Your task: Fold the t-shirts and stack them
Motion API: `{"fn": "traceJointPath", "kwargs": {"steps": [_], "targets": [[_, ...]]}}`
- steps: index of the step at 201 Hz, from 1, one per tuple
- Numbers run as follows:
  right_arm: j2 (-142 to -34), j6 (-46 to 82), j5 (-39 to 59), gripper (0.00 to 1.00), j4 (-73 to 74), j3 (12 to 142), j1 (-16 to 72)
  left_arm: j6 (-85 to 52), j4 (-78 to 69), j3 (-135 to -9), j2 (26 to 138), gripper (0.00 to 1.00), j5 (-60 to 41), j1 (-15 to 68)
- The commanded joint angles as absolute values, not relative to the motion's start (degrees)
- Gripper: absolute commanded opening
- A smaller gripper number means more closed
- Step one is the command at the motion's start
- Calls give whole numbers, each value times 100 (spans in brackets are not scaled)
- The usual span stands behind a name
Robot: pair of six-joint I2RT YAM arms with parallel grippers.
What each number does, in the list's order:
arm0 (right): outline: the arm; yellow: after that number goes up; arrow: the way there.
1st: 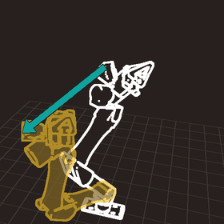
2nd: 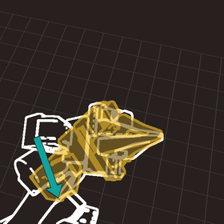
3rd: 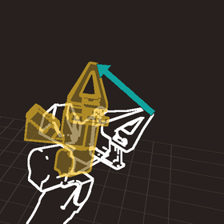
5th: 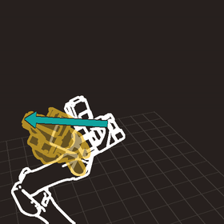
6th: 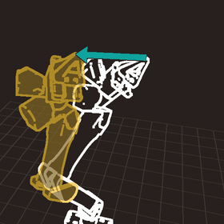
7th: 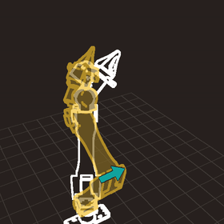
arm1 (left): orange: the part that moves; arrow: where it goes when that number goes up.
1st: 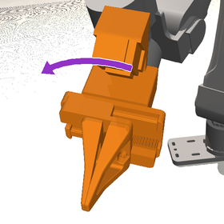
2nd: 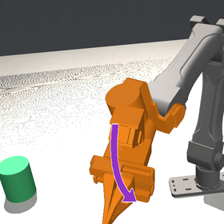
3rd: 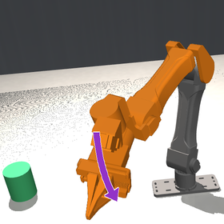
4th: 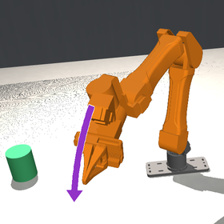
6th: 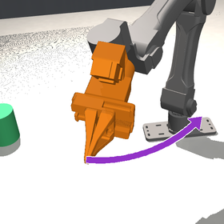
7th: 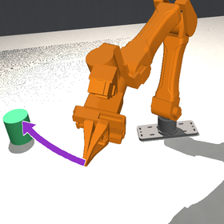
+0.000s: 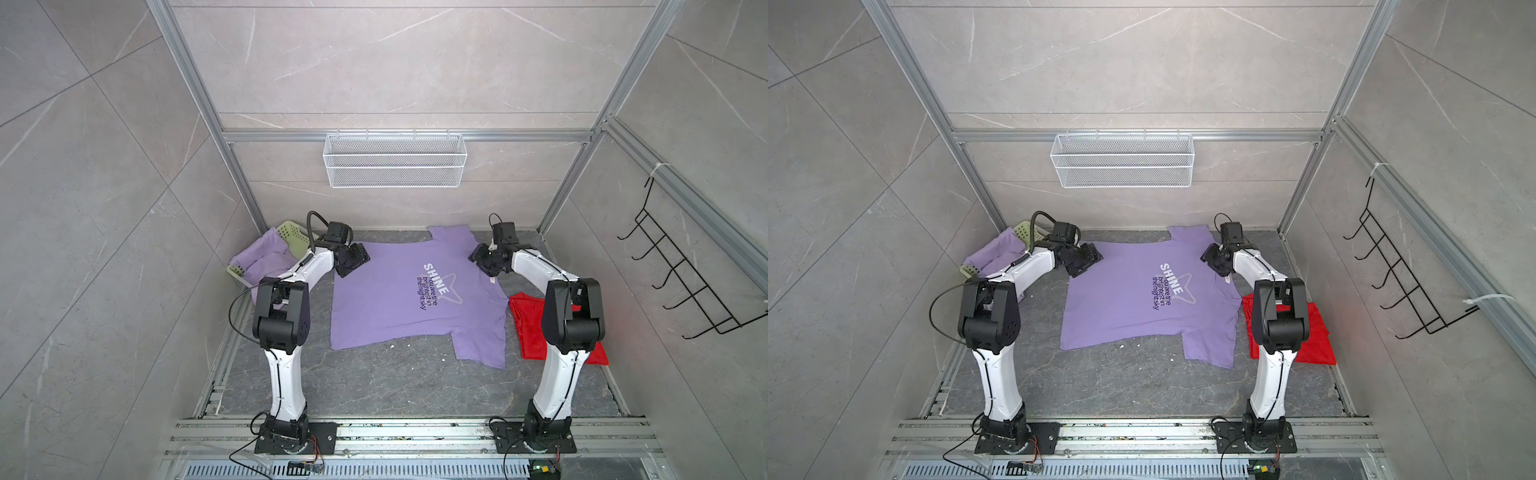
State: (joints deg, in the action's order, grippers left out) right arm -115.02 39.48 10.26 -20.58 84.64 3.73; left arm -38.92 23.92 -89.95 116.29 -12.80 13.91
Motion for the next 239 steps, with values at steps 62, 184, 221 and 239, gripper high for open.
{"fn": "traceJointPath", "kwargs": {"steps": [62, 184, 221, 239], "targets": [[-10715, 4313, 1064, 58, -1156, 6083, 458, -4449, 1543, -6743, 10782, 76, -1679, 1534], [-8531, 4306, 958, 58, -2105, 3670, 468, -4524, 2048, -4437, 9509, 76, -1252, 1532], [-8372, 4321, 914, 58, -2323, 3615, 466, -4709, 2150, -4122, 9157, 76, -1175, 1530], [-8263, 4324, 943, 58, -2508, 3580, 477, -4782, 2221, -3967, 9003, 76, -1159, 1534]]}}
